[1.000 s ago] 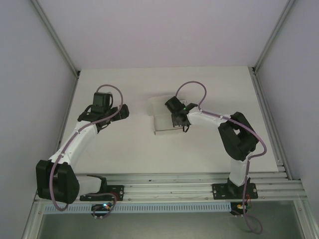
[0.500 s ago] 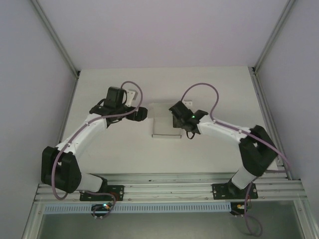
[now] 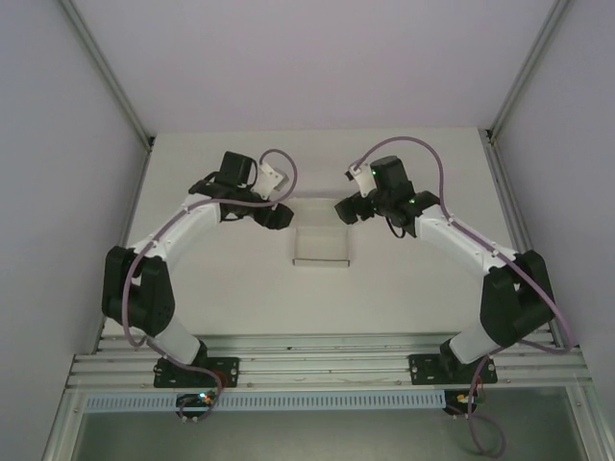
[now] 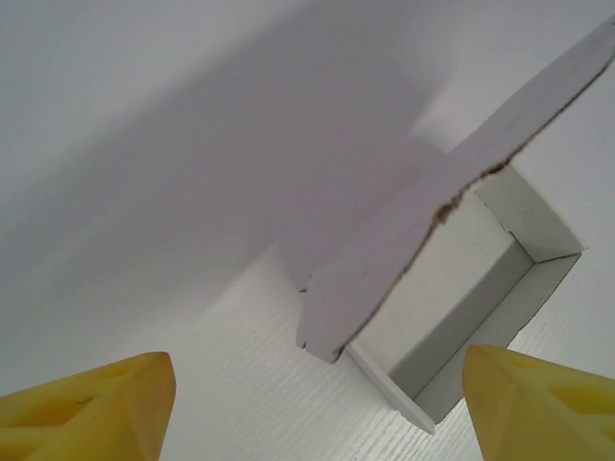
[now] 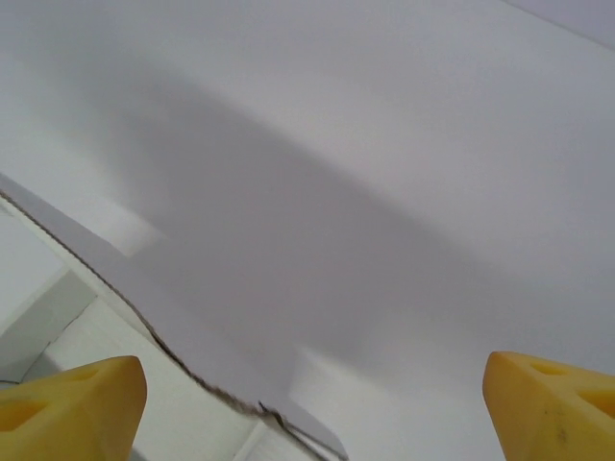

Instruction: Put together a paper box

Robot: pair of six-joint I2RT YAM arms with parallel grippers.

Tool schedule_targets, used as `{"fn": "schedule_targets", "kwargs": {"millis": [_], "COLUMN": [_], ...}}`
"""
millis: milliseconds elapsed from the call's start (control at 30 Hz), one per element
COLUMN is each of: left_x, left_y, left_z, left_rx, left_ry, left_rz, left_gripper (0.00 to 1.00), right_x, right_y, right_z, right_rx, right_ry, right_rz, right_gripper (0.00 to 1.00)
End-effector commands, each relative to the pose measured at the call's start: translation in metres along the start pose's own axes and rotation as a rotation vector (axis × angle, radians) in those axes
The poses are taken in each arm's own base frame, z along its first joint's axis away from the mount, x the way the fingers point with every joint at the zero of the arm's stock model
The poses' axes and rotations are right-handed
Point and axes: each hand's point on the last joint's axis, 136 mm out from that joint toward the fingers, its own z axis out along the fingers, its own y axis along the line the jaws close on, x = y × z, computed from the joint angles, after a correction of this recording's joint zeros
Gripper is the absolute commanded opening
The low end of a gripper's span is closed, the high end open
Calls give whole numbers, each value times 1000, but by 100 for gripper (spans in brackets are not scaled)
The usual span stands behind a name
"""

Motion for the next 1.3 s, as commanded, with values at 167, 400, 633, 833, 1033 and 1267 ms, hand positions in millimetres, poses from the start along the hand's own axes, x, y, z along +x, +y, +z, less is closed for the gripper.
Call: {"fn": "schedule_targets", "kwargs": {"millis": [167,400,633,833,1033,1267], "left_x": [1,-2,-4,-5,-14,-49], "left_y": [-15,-22,-11,-5,-1,13], "left_z": [21,30,32,32,28,17], "left_rx": [77,75,-7,-91,-197,-299], "left_ry": [85,88,116,130,107,-83], "left_rz": [65,73,50,56,3,-283], "left_gripper": [66,42,4,0,0,0], "right_x": [21,36,49,52,40,3], "right_y": [16,10,7,2,1,-24], "right_z": [24,32,26,20,13,14], "right_rx": [-189,-160,-137,-106,-72,203], "right_ry": [121,174,233,252,224,110], "right_rz": [-107,-111,-117,-107,-63,156], "right_gripper": [78,53,28,17,0,0]}}
